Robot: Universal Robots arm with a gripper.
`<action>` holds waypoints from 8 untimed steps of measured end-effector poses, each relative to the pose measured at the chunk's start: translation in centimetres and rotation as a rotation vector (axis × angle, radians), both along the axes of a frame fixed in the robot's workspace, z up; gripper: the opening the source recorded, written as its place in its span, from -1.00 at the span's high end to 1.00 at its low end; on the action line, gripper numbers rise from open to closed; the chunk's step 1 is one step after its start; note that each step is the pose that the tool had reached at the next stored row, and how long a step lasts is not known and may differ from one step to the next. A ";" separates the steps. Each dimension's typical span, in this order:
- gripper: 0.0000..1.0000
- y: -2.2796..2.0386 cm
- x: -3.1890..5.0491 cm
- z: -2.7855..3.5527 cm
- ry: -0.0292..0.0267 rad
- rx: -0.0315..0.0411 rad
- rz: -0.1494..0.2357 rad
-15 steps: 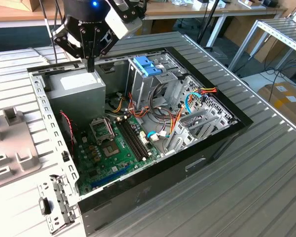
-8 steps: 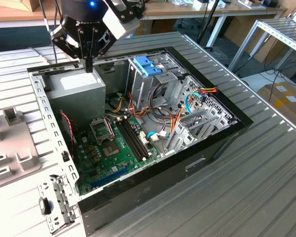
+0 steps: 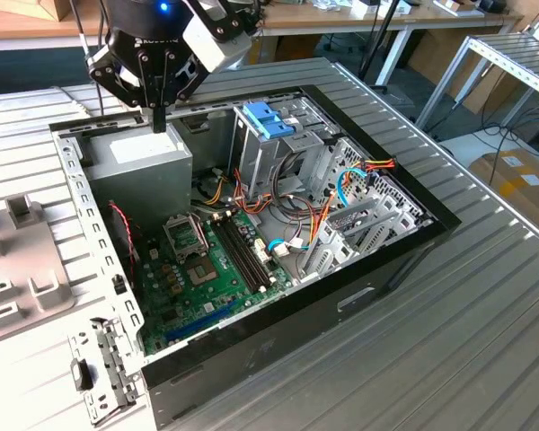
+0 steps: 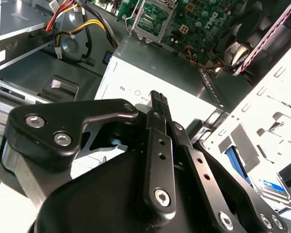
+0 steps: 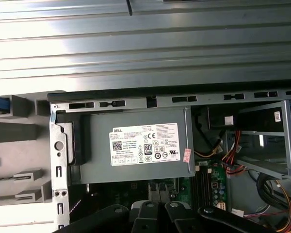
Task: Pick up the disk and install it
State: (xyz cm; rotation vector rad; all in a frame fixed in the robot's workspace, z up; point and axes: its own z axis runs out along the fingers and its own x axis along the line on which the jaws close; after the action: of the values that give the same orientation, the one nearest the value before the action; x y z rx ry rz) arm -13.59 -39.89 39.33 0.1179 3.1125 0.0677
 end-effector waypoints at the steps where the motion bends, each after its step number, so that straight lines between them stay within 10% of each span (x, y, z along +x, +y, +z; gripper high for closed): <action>1: 0.79 0.00 -0.03 0.01 0.0001 -0.0001 0.000; 8: 0.79 0.00 -0.25 0.00 0.0000 0.0000 0.000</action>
State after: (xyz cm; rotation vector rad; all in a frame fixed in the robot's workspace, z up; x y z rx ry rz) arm -13.84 -39.89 39.33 0.1180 3.1125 0.0677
